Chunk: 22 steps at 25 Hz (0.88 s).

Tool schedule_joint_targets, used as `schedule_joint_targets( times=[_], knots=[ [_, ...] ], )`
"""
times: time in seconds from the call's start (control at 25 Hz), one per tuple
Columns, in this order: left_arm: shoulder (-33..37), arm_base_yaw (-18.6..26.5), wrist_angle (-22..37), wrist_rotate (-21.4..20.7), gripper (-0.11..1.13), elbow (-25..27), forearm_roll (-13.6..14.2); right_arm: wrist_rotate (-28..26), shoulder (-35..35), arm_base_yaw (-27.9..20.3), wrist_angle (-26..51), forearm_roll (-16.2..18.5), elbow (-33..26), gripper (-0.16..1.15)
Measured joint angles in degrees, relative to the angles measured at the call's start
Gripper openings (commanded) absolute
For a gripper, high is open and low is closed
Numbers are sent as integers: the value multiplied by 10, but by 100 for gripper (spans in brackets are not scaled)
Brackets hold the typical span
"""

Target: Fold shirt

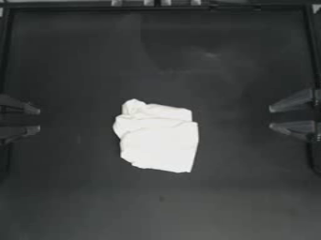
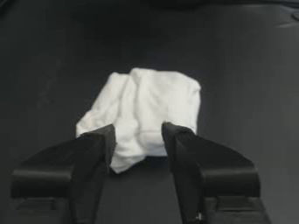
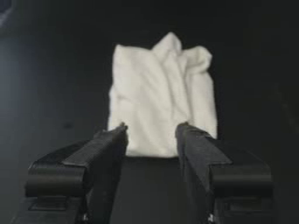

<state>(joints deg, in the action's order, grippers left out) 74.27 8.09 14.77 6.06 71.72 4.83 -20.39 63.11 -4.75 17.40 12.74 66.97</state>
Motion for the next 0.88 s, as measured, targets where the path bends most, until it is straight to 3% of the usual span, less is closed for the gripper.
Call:
schedule_joint_targets(
  times=[0.28,0.88],
  knots=[
    [15,9,11,0,78,10,2,-1,28,-2,11,-4,14,77],
    [142,22,51,0,78,50,1,0,99,-16,20,-15,39,78]
  ],
)
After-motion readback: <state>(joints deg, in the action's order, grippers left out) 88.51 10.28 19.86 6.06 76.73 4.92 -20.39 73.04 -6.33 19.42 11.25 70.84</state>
